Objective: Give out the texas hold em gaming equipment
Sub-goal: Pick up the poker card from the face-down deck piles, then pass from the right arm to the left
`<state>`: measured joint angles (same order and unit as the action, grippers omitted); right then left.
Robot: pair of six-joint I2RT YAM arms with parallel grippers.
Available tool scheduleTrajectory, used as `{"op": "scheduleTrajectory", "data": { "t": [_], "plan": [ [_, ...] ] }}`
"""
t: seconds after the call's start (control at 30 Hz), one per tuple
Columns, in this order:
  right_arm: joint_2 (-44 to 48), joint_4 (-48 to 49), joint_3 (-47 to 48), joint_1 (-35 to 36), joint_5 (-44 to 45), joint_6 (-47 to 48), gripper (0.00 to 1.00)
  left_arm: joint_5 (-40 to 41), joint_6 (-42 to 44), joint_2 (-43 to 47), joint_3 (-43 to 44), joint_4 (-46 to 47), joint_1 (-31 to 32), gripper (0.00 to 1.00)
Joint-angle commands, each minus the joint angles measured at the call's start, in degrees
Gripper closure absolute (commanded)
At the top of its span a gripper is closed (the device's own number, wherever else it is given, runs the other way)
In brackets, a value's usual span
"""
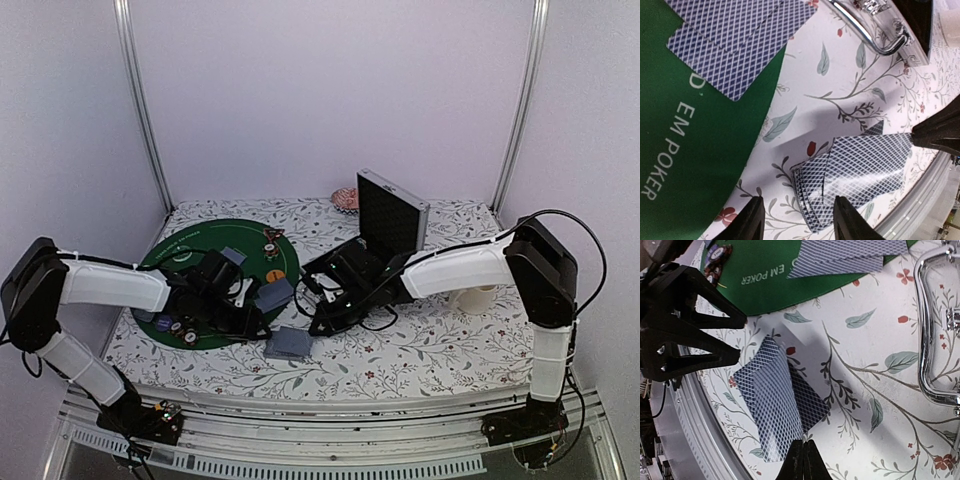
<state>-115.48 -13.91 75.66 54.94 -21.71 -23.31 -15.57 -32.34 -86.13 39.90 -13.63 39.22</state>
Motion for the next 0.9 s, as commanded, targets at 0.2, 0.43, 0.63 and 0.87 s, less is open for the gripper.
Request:
{"op": "scheduleTrajectory", "data": {
  "t": [0.2,0.43,0.63,0.87],
  "plan": [
    [11.9,-0.9,-0.8,-0.4,0.1,0.4,0.98,8.3,2.9,11.8,5.6,-6.6,-0.5,0.50],
    [20.7,7.2,-1.6,-0.4,8.4,-5.3,0.98,5.9,-1.4,26.9,2.5,5.5,-1.2,0.48],
    [26.3,18.4,-5.7,-0.4,16.1,-11.6,0.98,1.6,-12.2,35.5,-8.2,27.4,-1.2,0.30],
    [24.5,21.7,-3.5,2.0,18.4,-11.2,0.98,-3.4,-19.5,32.0,-11.9,43.7,-1.2,0.11]
  ]
}}
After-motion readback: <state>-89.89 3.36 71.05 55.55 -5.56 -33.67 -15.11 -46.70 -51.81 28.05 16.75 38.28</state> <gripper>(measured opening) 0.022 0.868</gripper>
